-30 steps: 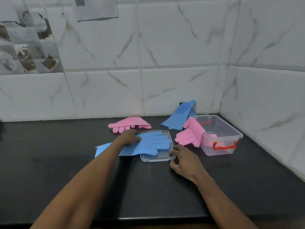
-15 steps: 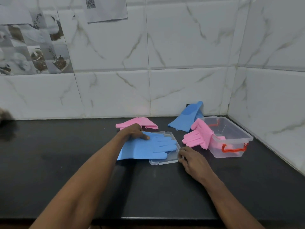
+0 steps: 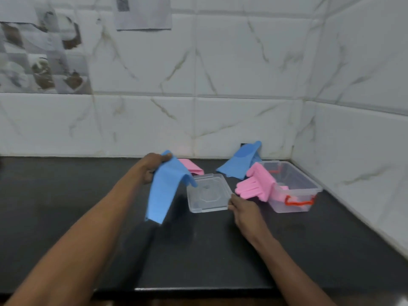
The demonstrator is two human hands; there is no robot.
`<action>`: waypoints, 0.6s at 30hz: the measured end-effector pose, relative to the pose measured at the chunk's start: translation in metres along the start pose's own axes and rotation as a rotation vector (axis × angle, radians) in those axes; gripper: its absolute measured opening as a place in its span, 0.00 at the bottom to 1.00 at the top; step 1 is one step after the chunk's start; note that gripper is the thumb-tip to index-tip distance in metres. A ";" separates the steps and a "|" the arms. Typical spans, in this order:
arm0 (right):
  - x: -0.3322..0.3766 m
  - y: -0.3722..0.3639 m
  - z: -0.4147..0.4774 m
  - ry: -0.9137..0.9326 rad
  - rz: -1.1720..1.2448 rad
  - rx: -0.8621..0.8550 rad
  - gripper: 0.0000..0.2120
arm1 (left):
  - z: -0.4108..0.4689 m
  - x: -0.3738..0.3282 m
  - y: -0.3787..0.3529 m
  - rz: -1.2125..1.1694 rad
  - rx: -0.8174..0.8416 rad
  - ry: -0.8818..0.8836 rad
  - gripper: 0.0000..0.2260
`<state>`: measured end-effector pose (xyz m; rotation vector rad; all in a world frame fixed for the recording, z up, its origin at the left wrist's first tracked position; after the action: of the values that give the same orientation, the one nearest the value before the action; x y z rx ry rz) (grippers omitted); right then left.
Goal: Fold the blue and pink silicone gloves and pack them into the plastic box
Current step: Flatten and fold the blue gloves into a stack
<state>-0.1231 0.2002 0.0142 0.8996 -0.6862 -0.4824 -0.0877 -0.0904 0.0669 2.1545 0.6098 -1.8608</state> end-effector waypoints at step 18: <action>-0.023 0.131 -0.069 0.056 -0.373 -0.700 0.08 | 0.018 0.095 0.004 -0.270 0.033 0.198 0.21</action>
<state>-0.0764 0.3237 0.0861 0.3668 -0.2527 -0.9534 -0.0917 -0.0870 -0.0293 2.3985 0.9612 -1.8033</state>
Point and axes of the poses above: each hand's wrist, its own z-axis towards the middle knuckle, its own y-axis out of the back of the hand, x = y × z, the point moved 9 cm from there along z, towards the middle knuckle, and after that the axes turned 7 degrees about -z, right-handed, at the moved point
